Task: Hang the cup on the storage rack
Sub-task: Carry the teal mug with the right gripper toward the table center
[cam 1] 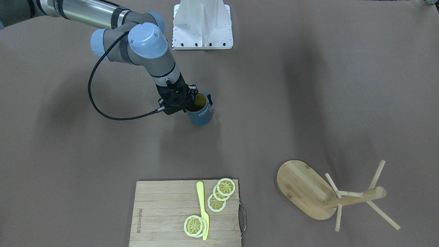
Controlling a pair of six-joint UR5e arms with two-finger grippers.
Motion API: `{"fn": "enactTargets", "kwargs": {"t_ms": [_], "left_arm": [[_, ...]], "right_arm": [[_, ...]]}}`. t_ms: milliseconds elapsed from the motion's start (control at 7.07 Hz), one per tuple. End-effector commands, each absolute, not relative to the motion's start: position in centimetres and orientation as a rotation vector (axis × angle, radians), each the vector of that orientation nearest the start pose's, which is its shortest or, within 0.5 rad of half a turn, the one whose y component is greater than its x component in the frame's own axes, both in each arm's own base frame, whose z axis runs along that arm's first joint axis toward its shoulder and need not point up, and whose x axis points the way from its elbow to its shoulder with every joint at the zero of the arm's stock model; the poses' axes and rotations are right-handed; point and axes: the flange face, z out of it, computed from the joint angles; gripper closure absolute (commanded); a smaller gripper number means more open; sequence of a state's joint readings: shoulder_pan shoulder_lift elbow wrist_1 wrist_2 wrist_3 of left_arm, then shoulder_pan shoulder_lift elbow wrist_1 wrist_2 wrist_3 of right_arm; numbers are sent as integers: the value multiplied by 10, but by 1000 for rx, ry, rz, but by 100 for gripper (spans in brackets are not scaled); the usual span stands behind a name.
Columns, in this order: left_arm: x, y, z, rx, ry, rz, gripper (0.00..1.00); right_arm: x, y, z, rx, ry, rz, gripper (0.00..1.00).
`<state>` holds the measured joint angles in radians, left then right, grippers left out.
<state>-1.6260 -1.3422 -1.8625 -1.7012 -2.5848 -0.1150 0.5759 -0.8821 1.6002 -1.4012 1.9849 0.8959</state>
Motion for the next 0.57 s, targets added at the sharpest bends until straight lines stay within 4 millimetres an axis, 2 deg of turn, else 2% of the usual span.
{"fn": "enactTargets", "kwargs": {"t_ms": [0, 424], "left_arm": [[-71, -400, 584, 147, 1015, -56, 2], [-71, -400, 584, 147, 1015, -56, 2]], "right_arm": [[-546, -454, 196, 146, -902, -236, 100], [-561, -447, 191, 79, -903, -142, 100]]}}
